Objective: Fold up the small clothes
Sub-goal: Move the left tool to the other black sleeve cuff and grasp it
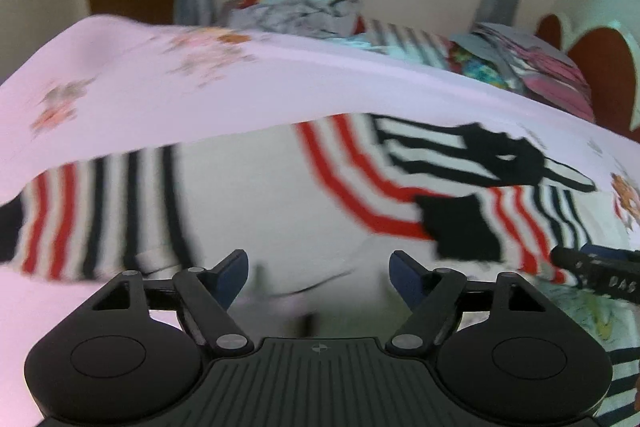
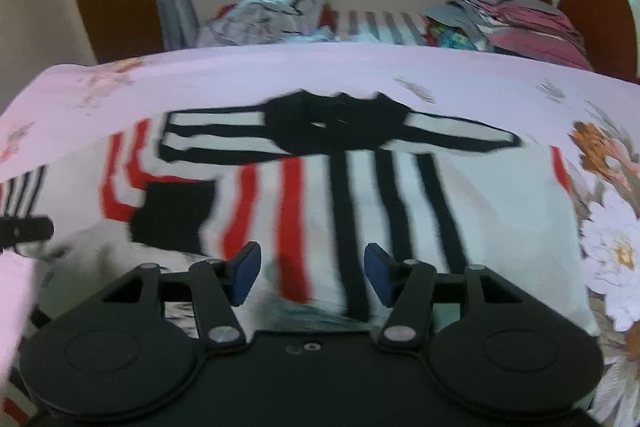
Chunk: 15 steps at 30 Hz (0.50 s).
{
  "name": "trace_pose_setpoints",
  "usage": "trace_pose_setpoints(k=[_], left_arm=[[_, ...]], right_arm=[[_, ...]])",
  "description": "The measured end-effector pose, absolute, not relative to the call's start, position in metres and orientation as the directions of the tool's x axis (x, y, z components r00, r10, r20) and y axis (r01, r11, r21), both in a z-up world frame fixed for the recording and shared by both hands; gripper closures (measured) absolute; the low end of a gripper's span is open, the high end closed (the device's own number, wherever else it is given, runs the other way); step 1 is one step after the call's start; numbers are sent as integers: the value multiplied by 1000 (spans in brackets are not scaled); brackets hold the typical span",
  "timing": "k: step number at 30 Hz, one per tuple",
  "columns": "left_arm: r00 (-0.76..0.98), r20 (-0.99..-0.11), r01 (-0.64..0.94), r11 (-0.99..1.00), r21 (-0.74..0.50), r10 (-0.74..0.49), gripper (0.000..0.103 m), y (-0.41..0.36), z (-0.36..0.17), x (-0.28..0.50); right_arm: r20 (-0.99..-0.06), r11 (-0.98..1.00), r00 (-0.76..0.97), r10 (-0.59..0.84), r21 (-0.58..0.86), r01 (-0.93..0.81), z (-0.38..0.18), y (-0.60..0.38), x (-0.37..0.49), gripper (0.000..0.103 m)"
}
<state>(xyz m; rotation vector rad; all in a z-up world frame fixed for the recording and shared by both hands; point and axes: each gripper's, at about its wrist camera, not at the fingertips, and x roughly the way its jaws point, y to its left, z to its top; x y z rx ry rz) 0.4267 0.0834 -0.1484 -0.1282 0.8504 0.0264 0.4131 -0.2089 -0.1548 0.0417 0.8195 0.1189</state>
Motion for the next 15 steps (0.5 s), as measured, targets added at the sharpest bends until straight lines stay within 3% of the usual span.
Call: trace_pose_setpoints(k=[15], left_arm=[[627,-773,-496,816,-297,100,26,260,-193,366]], right_arm=[[-717,970,659,227,109,-215,-144,-132,410,41]])
